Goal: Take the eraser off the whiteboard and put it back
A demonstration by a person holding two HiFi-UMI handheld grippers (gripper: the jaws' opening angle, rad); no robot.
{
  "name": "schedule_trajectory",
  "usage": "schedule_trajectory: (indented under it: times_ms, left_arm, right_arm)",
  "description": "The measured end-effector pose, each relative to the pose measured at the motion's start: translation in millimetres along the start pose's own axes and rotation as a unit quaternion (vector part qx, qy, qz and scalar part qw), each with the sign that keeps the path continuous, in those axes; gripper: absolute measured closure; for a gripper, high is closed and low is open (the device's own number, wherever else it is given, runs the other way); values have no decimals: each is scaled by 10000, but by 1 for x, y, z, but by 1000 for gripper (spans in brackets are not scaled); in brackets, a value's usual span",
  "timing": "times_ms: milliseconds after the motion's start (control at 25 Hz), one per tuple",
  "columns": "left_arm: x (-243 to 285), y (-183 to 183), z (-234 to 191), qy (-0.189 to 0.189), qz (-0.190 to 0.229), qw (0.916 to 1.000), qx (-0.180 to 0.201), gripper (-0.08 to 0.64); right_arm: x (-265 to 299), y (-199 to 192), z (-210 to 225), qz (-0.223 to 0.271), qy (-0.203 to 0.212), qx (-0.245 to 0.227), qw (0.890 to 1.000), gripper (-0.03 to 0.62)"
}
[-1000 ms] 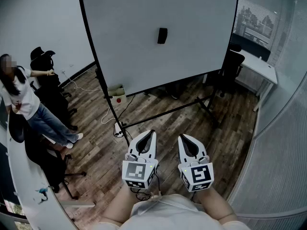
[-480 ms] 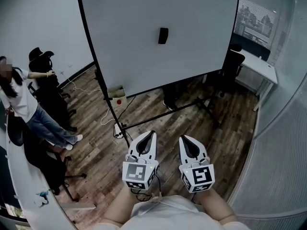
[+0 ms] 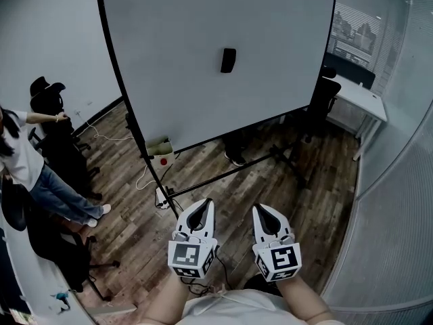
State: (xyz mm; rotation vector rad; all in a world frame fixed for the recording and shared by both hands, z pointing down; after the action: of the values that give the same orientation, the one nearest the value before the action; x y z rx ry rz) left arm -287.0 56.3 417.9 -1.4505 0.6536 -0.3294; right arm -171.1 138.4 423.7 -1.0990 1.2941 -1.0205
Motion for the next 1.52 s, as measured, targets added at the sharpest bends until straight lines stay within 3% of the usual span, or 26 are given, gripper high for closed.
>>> schedule_trajectory:
  times_ms: [360,920,1160,1520]
  left_arm:
    - [92,-26,-6,303,46,9993,190,543]
    - [301,-54,-5,1568,306,9866,324,543]
    - [345,-53,-22,1906,331,9800,464,543]
    - [400,-42,-70,2084,488,9752,571,541]
  right_arm:
    - [70,-28,73,95,353,92,9993,565]
    - [221,-41,259,157,1468,76,9890,565]
    - [265,-55,286,99,1668,207,9857,565]
    - [326,-61,291,131,1783,115,9838,565]
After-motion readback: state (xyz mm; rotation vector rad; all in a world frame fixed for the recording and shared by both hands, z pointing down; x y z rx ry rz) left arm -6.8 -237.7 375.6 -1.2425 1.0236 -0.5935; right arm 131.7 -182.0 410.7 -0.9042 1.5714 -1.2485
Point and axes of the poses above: the fingertips, and each gripper's own axes: x forward along the fingers, z to its right, y out of its top, the point moved 2 cm from there along -x, backward along the fingers, and after that the axes turned 11 degrees about z, right-handed, at the moved point
